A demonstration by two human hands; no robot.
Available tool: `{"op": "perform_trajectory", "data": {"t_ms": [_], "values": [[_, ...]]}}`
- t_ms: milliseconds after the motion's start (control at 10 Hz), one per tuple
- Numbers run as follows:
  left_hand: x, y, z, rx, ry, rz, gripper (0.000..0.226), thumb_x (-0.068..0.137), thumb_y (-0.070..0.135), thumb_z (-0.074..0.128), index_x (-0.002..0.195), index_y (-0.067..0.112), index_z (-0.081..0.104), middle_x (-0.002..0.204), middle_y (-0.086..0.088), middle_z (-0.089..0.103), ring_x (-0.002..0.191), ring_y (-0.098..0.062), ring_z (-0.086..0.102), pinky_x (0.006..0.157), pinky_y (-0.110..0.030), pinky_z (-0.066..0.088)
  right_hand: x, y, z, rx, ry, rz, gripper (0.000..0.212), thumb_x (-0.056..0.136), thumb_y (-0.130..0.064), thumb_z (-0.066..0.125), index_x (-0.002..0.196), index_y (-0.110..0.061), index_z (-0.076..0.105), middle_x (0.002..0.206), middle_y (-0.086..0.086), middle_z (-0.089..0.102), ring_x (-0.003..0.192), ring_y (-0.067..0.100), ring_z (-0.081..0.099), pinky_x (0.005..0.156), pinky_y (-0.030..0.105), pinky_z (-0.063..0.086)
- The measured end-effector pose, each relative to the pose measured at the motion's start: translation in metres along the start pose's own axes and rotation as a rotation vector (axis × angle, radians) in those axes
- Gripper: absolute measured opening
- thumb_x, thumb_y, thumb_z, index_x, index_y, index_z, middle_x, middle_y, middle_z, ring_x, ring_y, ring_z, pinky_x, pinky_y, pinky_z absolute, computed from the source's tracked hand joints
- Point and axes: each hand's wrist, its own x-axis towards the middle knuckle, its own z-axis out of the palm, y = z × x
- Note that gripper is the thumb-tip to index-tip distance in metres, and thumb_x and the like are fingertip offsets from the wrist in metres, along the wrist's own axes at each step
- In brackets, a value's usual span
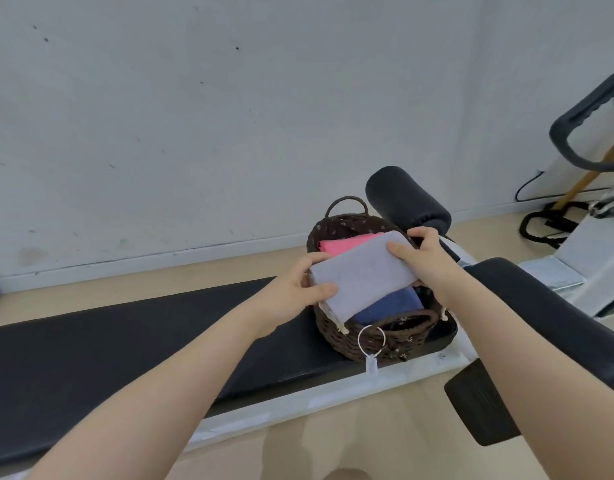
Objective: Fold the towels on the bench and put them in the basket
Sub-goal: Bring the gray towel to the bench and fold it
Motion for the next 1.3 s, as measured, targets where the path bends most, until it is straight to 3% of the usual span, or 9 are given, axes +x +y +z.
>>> {"op": "perform_trajectory", "data": {"t_ms": [200, 400, 500, 600, 700, 800, 900, 1200, 1300], "values": [[0.078, -0.008, 0.019, 0.294, 0.203, -0.127, 0.042, 0.095, 0.028, 0.048, 0.131, 0.013, 0.032, 0.112, -0.008, 0.057, 0.090, -0.020, 0.057, 0.078, -0.033, 0.049, 0.054, 0.024, -0.005, -0.273, 0.022, 0.080, 0.038, 0.096, -0.023, 0.043, 0.128, -0.007, 0.030, 0.094, 0.008, 0.047, 0.077, 0.022, 0.048, 0.056, 0.029, 0.037], [0.106, -0.013, 0.041, 1.031, 0.315, -0.146, 0.045, 0.090, 0.027, 0.046, 0.127, 0.006, 0.034, 0.107, -0.018, 0.057, 0.097, -0.034, 0.057, 0.069, -0.033, 0.039, 0.079, 0.042, -0.001, -0.447, -0.069, 0.088, 0.038, 0.097, -0.031, 0.041, 0.125, -0.009, 0.028, 0.083, 0.013, 0.051, 0.047, 0.021, 0.048, 0.038, 0.026, 0.042], [0.107, -0.022, 0.043, 1.349, 0.331, -0.001, 0.040, 0.082, 0.024, 0.049, 0.119, 0.009, 0.045, 0.140, -0.016, 0.036, 0.124, -0.030, 0.040, 0.091, -0.036, 0.033, 0.080, 0.045, 0.002, -0.713, -0.164, 0.025, 0.043, 0.094, -0.040, 0.045, 0.121, -0.010, 0.030, 0.091, 0.016, 0.056, 0.056, 0.029, 0.059, 0.056, 0.038, 0.054], [0.109, -0.030, 0.039, 1.387, 0.202, 0.172, 0.052, 0.084, 0.017, 0.044, 0.134, 0.008, 0.039, 0.159, -0.010, 0.001, 0.146, -0.023, 0.008, 0.115, -0.042, 0.005, 0.079, 0.053, 0.007, -0.951, -0.005, -0.272, 0.065, 0.084, -0.043, 0.063, 0.134, -0.013, 0.032, 0.128, 0.013, 0.048, 0.108, 0.035, 0.055, 0.080, 0.042, 0.048], [0.113, -0.031, 0.031, 1.419, -0.047, 0.057, 0.061, 0.099, 0.035, 0.029, 0.150, 0.010, 0.008, 0.159, -0.006, 0.000, 0.147, -0.017, 0.004, 0.118, -0.035, -0.002, 0.079, 0.057, 0.013, -1.038, 0.071, -0.715, 0.075, 0.078, -0.027, 0.069, 0.143, -0.011, 0.035, 0.147, 0.020, 0.034, 0.131, 0.039, 0.040, 0.102, 0.047, 0.039], [0.115, -0.031, 0.023, 1.446, -0.151, 0.018, 0.070, 0.098, 0.050, 0.023, 0.150, 0.011, -0.001, 0.159, -0.006, -0.004, 0.147, -0.016, 0.001, 0.119, -0.032, -0.001, 0.082, 0.065, 0.018, -1.211, -0.196, -0.664, 0.066, 0.090, -0.043, 0.017, 0.151, -0.015, 0.013, 0.159, 0.008, 0.007, 0.147, 0.026, 0.006, 0.117, 0.044, 0.006], [0.117, -0.033, 0.026, 1.475, -0.198, -0.011, 0.072, 0.098, 0.050, 0.023, 0.149, 0.009, -0.005, 0.158, -0.008, -0.009, 0.147, -0.018, -0.002, 0.119, -0.031, -0.002, 0.085, 0.070, 0.020, -1.245, -0.338, -0.405, 0.062, 0.099, -0.045, 0.016, 0.150, -0.021, -0.010, 0.158, -0.004, -0.015, 0.146, 0.014, -0.014, 0.117, 0.044, -0.006], [0.126, -0.033, 0.035, 1.502, -0.242, -0.083, 0.065, 0.100, 0.042, 0.022, 0.149, 0.005, 0.000, 0.159, -0.011, -0.001, 0.147, -0.021, 0.004, 0.120, -0.034, 0.003, 0.088, 0.058, 0.026, -1.230, -0.439, -0.210, 0.068, 0.097, -0.052, 0.026, 0.150, -0.027, -0.009, 0.158, -0.006, -0.016, 0.146, 0.014, -0.012, 0.118, 0.046, 0.000], [0.100, -0.022, 0.025, 1.419, -0.151, 0.027, 0.062, 0.101, 0.040, 0.025, 0.149, 0.006, 0.008, 0.158, -0.010, 0.008, 0.146, -0.020, 0.011, 0.117, -0.029, 0.005, 0.071, 0.047, 0.021, -1.188, -0.330, -0.212, 0.065, 0.098, -0.049, 0.027, 0.151, -0.024, 0.000, 0.160, -0.002, -0.008, 0.147, 0.017, -0.005, 0.119, 0.044, 0.004]]}}
